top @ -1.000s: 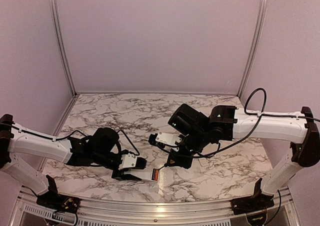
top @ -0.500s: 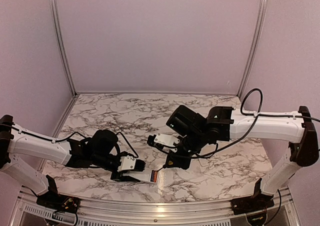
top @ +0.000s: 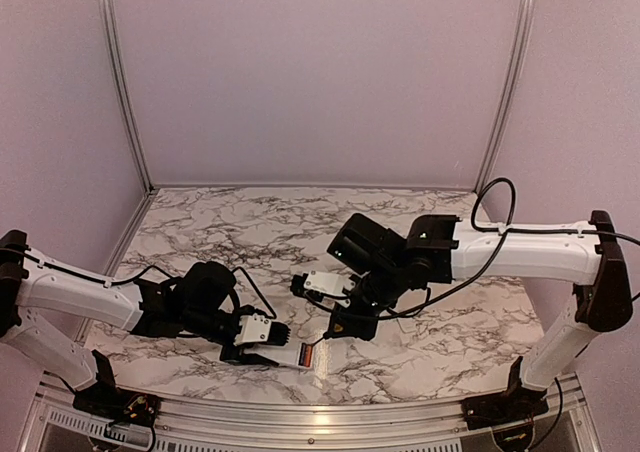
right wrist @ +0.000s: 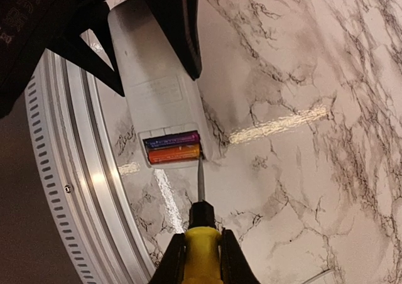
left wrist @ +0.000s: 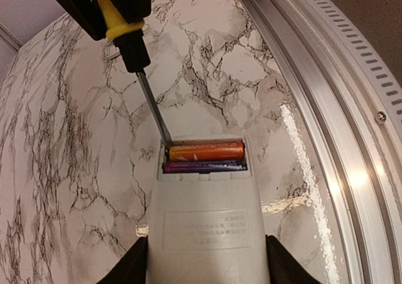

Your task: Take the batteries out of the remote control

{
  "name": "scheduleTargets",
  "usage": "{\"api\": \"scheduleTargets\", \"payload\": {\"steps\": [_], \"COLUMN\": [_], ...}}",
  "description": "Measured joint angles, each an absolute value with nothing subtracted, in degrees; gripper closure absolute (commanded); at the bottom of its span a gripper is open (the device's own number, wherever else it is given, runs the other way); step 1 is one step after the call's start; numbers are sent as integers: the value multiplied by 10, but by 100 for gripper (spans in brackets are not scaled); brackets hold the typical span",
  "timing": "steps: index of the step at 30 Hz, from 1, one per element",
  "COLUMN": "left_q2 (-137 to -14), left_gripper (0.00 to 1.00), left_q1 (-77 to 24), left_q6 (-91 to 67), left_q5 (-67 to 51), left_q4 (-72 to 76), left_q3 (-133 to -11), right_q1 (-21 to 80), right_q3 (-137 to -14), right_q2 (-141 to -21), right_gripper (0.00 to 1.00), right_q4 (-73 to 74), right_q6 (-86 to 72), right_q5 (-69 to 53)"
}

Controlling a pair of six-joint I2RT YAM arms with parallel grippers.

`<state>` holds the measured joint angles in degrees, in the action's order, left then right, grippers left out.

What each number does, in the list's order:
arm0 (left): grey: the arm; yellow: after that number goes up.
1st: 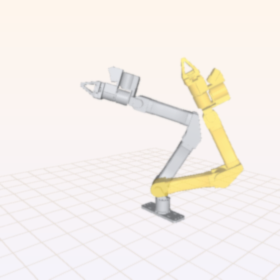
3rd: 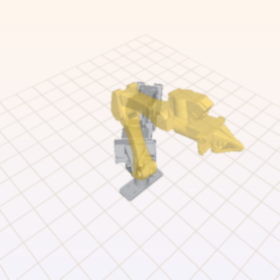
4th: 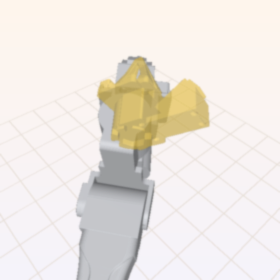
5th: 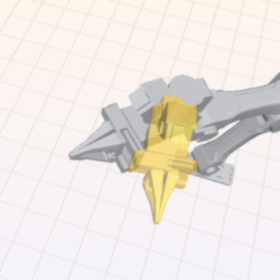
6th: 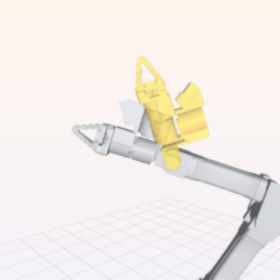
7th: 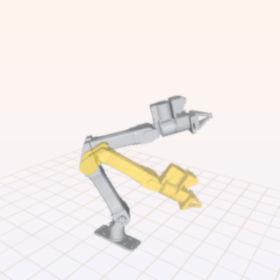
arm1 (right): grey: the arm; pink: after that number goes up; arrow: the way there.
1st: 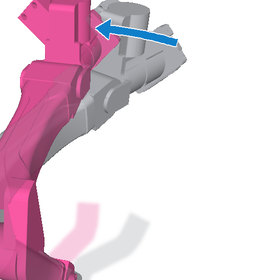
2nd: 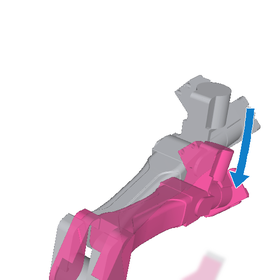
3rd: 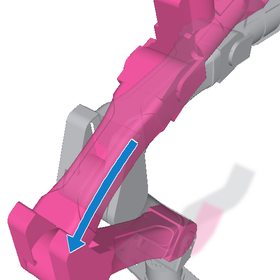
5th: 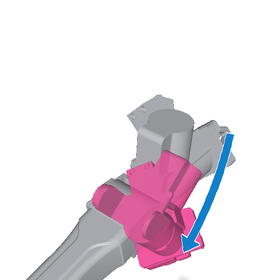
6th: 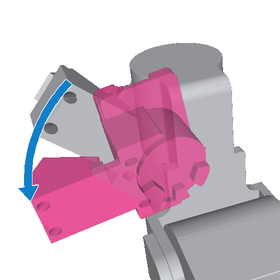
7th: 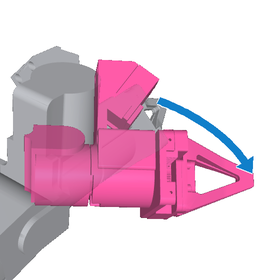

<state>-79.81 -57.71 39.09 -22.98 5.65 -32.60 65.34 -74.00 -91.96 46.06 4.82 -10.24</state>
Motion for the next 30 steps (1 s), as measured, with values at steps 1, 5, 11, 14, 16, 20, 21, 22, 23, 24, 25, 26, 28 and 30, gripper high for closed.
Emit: {"api": "scheduleTargets", "payload": {"steps": [1, 5, 11, 14, 16, 20, 21, 22, 23, 24, 25, 26, 28, 30], "left_q2": [-799, -803, -810, -815, -819, -831, -835, -837, -840, -843, -845, -847, -852, -858], "left_gripper": [100, 100, 100, 100, 100, 100, 100, 100, 100, 100, 100, 100, 100, 100], "left_q1": [-577, -577, -576, -574, -570, -562, -560, -558, -556, -554, -553, -551, -547, -542], "left_q6": [391, 395, 396, 390, 384, 370, 366, 363, 360, 357, 353, 350, 344, 334], "left_q5": [-229, -229, -229, -231, -234, -244, -247, -251, -256, -260, -263, -267, -277, -288], "left_q4": [56, 54, 53, 60, 64, 69, 70, 71, 72, 75, 77, 79, 80, 83], "left_q3": [-326, -326, -326, -326, -328, -336, -338, -339, -340, -340, -340, -341, -344, -345], "right_q1": [653, 653, 653, 653, 653, 653, 653, 653, 653, 653, 654, 654, 654, 655], "right_q3": [-740, -740, -744, -745, -745, -745, -745, -745, -745, -745, -745, -745, -745, -745], "right_q2": [-921, -927, -936, -936, -936, -936, -936, -936, -936, -936, -936, -936, -936, -936], "right_gripper": [100, 100, 100, 100, 100, 100, 100, 100, 100, 100, 100, 100, 100, 100], "right_q4": [460, 458, 456, 456, 455, 451, 451, 451, 451, 451, 451, 451, 451, 451], "right_q6": [48, 53, 61, 61, 61, 61, 61, 61, 62, 62, 63, 63, 65, 67], "right_q5": [-103, -105, -103, -95, -88, -70, -67, -65, -63, -62, -61, -60, -58, -56]}}
